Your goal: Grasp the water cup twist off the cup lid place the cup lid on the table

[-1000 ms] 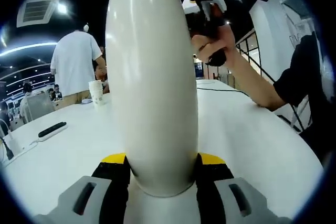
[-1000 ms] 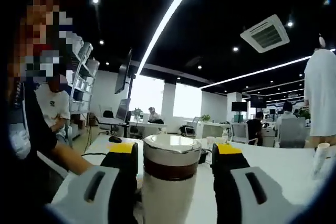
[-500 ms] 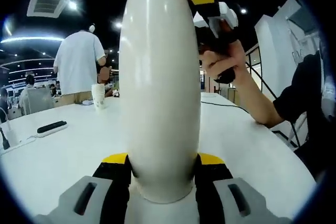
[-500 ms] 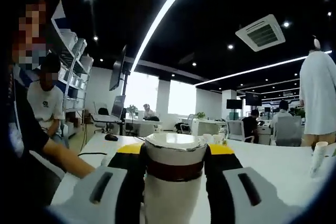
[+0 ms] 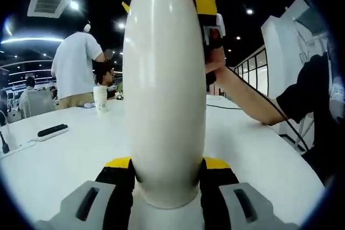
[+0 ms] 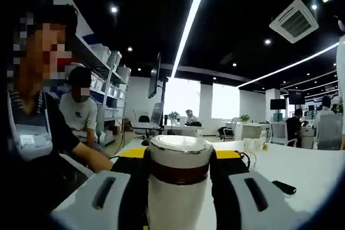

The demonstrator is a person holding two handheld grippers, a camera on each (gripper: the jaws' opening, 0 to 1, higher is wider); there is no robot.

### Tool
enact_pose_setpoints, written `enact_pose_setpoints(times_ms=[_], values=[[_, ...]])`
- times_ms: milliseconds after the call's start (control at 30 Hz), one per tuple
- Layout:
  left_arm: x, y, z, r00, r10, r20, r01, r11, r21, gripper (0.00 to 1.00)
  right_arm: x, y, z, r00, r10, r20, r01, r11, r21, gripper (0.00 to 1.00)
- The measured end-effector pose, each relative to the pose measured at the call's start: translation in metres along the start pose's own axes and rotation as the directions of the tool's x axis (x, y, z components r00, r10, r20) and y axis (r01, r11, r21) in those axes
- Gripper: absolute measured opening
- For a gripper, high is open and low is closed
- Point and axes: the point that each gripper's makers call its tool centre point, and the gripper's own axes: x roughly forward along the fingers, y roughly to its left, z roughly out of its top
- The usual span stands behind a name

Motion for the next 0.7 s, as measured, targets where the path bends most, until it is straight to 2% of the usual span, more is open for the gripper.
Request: enact_pose_setpoints(times_ms=[33, 67, 133, 200, 267, 400, 533, 633, 700], values=[[0.000, -0.001, 0.000, 1.000, 0.000, 0.000, 0.000, 1.000, 0.005, 0.49, -0.002, 0.002, -0.002, 1.000, -0.012, -0.007, 0.012, 1.000, -0.011, 0.49], [0.001, -0.001, 0.000, 1.000, 0.001, 0.001, -0.001, 1.000, 0.010, 0.49, -0.005, 0.000, -0.004, 0.998, -0.064, -0.012, 0.064, 0.998, -0.025, 0.54], [0.001, 0.000, 0.000, 1.000, 0.002, 0.000, -0.002, 1.000, 0.008, 0.49, -0.006, 0.003, -0.004, 0.994, -0.107, -0.011, 0.107, 0.993, -0.045, 0.61], [0.001, 0.002, 0.000, 1.000, 0.003, 0.000, -0.003, 1.000, 0.008, 0.49, -0.003, 0.010, -0.003, 0.987, -0.162, -0.016, 0.160, 0.982, -0.099, 0.62], [0.001, 0.002, 0.000, 1.000, 0.005, 0.000, -0.005, 1.000, 0.010, 0.49, 0.002, 0.009, -0.001, 0.972, -0.235, -0.018, 0.231, 0.966, -0.113, 0.68], [0.000, 0.002, 0.000, 1.000, 0.009, -0.001, -0.009, 1.000, 0.011, 0.49, 0.006, 0.000, 0.006, 0.925, -0.381, -0.014, 0.374, 0.913, -0.163, 0.68], [0.000, 0.002, 0.000, 1.000, 0.009, -0.001, -0.009, 1.000, 0.013, 0.49, 0.002, -0.004, 0.017, 0.886, -0.464, 0.025, 0.459, 0.867, -0.193, 0.63], [0.000, 0.002, -0.001, 1.000, 0.009, -0.001, -0.009, 1.000, 0.014, 0.49, 0.000, -0.011, 0.016, 0.867, -0.499, 0.015, 0.489, 0.844, -0.222, 0.58], [0.000, 0.003, -0.001, 1.000, 0.010, -0.002, -0.010, 1.000, 0.015, 0.49, -0.002, -0.014, 0.015, 0.863, -0.505, 0.010, 0.493, 0.839, -0.231, 0.55]])
